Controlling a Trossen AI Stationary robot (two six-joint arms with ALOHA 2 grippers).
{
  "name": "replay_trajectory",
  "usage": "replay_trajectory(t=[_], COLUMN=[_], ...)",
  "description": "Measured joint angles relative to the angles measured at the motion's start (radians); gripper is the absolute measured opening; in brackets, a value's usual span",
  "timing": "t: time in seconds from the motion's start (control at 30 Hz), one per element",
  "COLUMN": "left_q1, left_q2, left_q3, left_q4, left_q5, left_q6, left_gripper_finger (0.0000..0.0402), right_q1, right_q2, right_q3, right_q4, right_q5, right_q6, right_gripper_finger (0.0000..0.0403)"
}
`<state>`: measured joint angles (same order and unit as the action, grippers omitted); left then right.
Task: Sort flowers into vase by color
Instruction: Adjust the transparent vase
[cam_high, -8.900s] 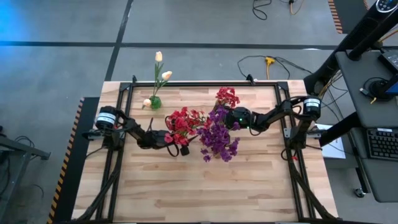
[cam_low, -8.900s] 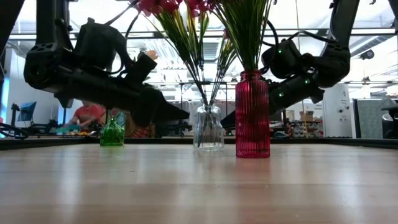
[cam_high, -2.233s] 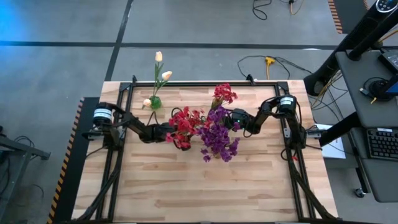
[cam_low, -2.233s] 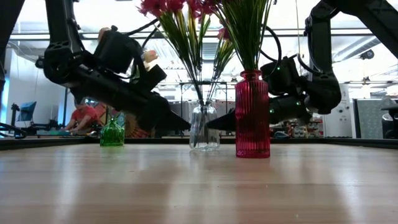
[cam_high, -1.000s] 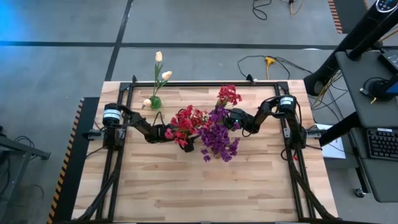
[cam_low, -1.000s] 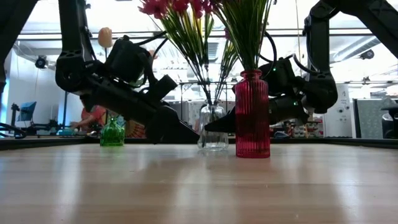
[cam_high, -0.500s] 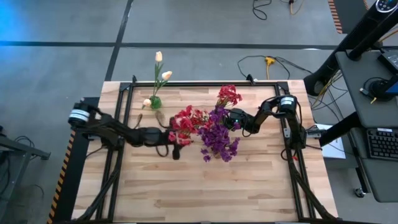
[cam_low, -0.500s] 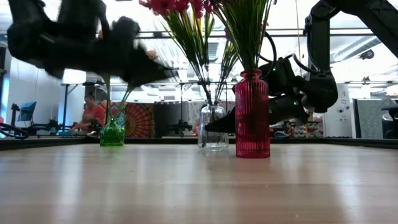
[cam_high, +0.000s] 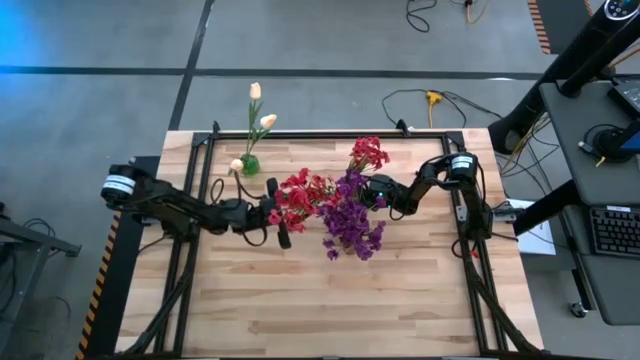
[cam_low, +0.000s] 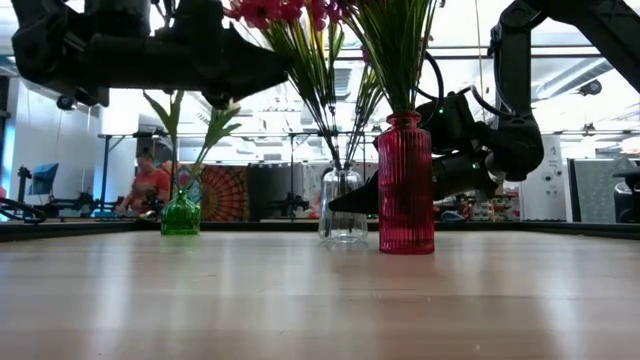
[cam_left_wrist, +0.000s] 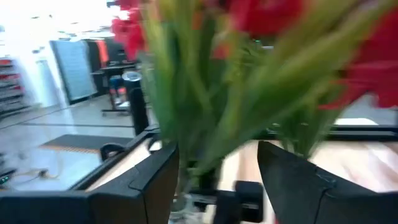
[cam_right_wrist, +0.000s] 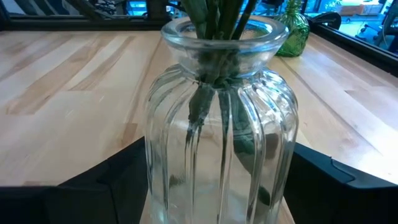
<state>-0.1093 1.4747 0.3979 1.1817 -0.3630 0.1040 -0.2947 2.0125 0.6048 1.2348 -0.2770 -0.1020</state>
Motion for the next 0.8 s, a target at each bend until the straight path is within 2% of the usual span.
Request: replay_trajectory(t=[0.17,0.33,0.47,0.6,0.8], left_q1=[0.001,0.002,0.003,0.003,0.003], left_q2=[0.018,0.029,0.043,0.063,0.094], left_q3=[0.008,0.008,0.009,0.020,0.049], left_q4=[0.006,0.111,0.131,0.133,0.136], left_q5=[0.005,0.004,-0.015,-0.016,-0.016], left_q6=[0.003,0.017,0.019,0.019,0.027], left_gripper_finger=[0.0201,0.0201,0.0193,0.0148,0.0047], right_q1=[0.000,0.000,0.000,0.000,0.000], right_q2=[0.000,0.000,0.000,0.001,0.001], right_q3=[0.000,0.000,0.000,0.000,0.000], right_q4=[-0.001,-0.002,-0.002,-0.002,-0.002], right_q5=[0.009,0.012,0.012,0.013,0.012], right_q6=[0.000,-0.001,-0.002,-0.002,-0.002], right_gripper_finger=[0.0290,0.0283,0.0285,0.0287,0.0284])
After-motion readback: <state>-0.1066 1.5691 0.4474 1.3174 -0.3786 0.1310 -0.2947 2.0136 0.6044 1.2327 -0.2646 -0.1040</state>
